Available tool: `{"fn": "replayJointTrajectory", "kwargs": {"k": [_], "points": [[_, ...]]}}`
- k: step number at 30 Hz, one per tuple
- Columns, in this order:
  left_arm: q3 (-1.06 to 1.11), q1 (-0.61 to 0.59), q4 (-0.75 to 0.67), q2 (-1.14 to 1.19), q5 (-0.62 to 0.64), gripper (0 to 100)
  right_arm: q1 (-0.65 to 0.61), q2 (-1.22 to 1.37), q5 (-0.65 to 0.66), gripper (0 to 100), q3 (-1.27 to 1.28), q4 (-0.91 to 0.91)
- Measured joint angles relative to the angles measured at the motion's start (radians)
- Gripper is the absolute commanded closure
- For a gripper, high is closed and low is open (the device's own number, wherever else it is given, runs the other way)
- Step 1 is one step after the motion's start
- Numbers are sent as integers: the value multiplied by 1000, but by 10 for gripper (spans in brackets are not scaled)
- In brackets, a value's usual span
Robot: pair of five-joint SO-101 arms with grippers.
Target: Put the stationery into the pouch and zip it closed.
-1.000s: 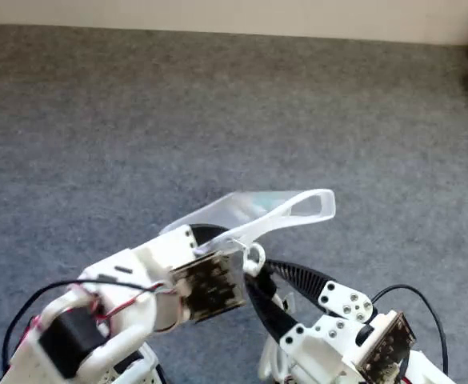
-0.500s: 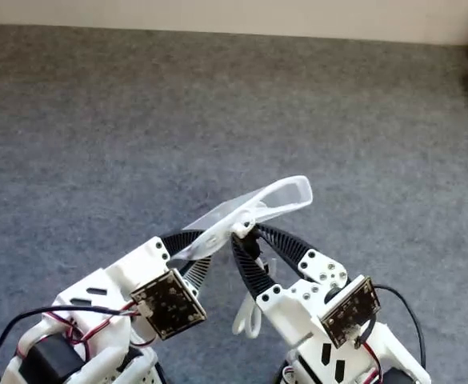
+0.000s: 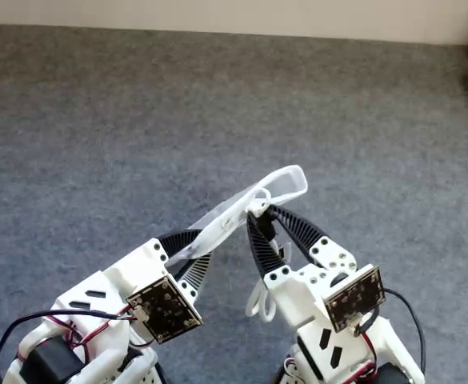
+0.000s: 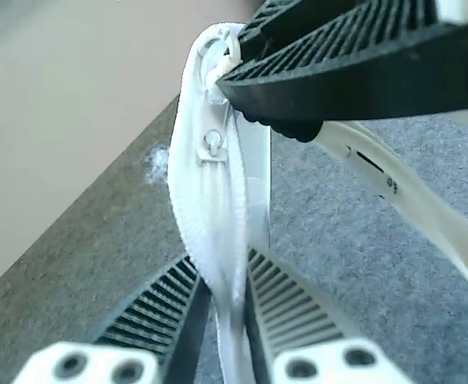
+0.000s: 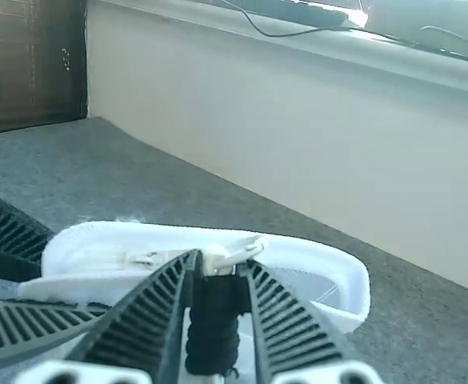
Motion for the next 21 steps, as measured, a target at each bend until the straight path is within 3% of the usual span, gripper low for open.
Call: {"fn": "replayJointTrajectory", "kwargs": {"k": [16, 21], "points": [[0, 0, 6, 0, 0, 995, 6, 0, 0, 994, 0, -3], [0, 0, 8, -2, 0, 995, 91, 0, 0, 994, 32, -57]]}}
